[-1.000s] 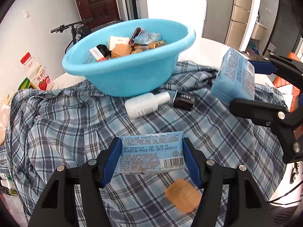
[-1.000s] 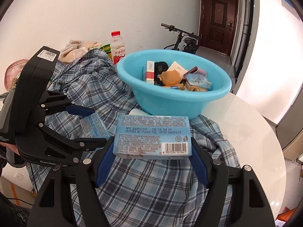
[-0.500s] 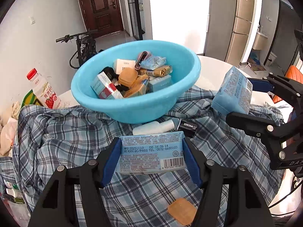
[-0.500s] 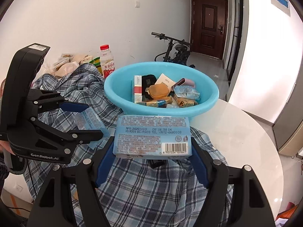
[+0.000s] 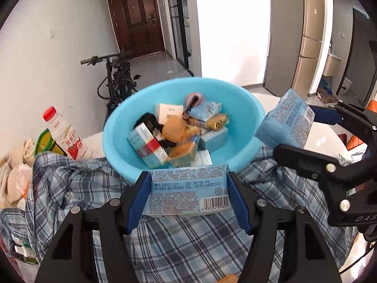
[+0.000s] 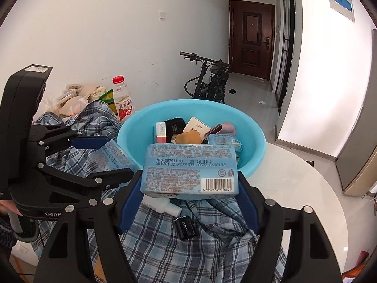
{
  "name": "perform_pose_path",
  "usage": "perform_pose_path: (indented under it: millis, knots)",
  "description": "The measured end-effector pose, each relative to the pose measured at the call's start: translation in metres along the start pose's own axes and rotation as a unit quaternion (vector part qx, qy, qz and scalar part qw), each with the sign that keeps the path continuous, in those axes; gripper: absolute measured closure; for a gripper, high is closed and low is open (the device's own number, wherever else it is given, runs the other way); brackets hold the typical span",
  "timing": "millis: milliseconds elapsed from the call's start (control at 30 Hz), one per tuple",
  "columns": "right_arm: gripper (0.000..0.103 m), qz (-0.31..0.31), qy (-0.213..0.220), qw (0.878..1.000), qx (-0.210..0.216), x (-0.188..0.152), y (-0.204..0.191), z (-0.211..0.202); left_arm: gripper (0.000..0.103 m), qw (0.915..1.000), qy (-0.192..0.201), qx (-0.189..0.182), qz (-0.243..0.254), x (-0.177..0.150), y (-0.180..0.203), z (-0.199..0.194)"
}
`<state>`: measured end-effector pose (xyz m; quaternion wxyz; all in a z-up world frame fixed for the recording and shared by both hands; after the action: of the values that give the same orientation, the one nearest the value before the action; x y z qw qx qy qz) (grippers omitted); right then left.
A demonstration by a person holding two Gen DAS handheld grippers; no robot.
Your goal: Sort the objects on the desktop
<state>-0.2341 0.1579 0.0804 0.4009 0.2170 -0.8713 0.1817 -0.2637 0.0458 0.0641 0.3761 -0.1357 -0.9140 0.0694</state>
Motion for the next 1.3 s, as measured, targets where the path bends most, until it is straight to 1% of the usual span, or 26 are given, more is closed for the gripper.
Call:
perform_pose_path:
  millis: [67, 133, 233, 300, 400, 533, 600, 733, 833, 933, 1100, 1167, 1233, 1300]
  knots:
    - [0.031, 0.0, 0.002, 1.0, -0.002, 0.008, 0.003, 0.004, 0.036, 1.0, 0.005, 0.0, -0.002, 0.009, 0.0, 0.0]
    - [0.031, 0.003, -0.006, 1.0, -0.002, 0.014, 0.008, 0.01, 0.036, 0.9998, 0.014, 0.008, -0.01, 0.016, -0.004, 0.003]
    - [0.031, 0.03, -0.009, 0.999, -0.006, 0.021, 0.022, 0.014, 0.036, 0.9996, 0.012, 0.005, -0.024, 0.02, -0.007, 0.01]
    - [0.031, 0.043, -0.011, 0.999, -0.001, 0.025, 0.029, 0.016, 0.036, 0.9995, 0.01, 0.013, -0.028, 0.023, -0.009, 0.016]
    - [0.031, 0.046, -0.012, 0.999, -0.011, 0.031, 0.036, 0.019, 0.036, 0.9991, 0.009, 0.028, -0.031, 0.03, -0.014, 0.027]
    - [0.031, 0.047, -0.011, 0.999, -0.022, 0.039, 0.044, 0.025, 0.036, 0.9978, 0.005, 0.036, -0.056, 0.046, -0.029, 0.04]
    - [0.031, 0.051, -0.011, 0.998, -0.029, 0.043, 0.048, 0.03, 0.036, 0.9966, 0.01, 0.035, -0.074, 0.057, -0.038, 0.041]
    - [0.031, 0.058, -0.017, 0.997, -0.041, 0.05, 0.057, 0.041, 0.036, 0.996, 0.007, 0.036, -0.082, 0.074, -0.045, 0.048]
    - [0.031, 0.062, -0.02, 0.997, -0.046, 0.053, 0.061, 0.05, 0.036, 0.9957, -0.001, 0.039, -0.083, 0.082, -0.049, 0.058]
    - [0.031, 0.067, -0.024, 0.996, -0.051, 0.055, 0.066, 0.058, 0.036, 0.9941, -0.008, 0.037, -0.102, 0.089, -0.058, 0.068]
    - [0.031, 0.076, -0.03, 0.995, -0.056, 0.061, 0.072, 0.068, 0.036, 0.9919, -0.035, 0.016, -0.121, 0.099, -0.063, 0.091]
    - [0.031, 0.087, -0.033, 0.994, -0.053, 0.064, 0.076, 0.074, 0.036, 0.9891, -0.049, 0.01, -0.138, 0.1, -0.068, 0.104]
    - [0.031, 0.101, -0.034, 0.993, -0.053, 0.067, 0.08, 0.078, 0.036, 0.9862, -0.059, 0.014, -0.154, 0.102, -0.072, 0.115]
    - [0.031, 0.105, -0.036, 0.993, -0.051, 0.071, 0.083, 0.082, 0.036, 0.9835, -0.078, 0.016, -0.162, 0.101, -0.074, 0.128]
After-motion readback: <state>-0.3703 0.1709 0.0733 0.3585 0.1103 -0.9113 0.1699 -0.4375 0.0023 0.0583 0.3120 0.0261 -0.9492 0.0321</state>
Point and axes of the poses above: each gripper's, at about its wrist camera, not at the fingertips, and z roughly the way its jaws point, y to its right, x to its top, the point moved 6 cm from there along z, roughly the way its jaws point, and after that the axes turned 11 degrees about x, right-handed, at the moved point
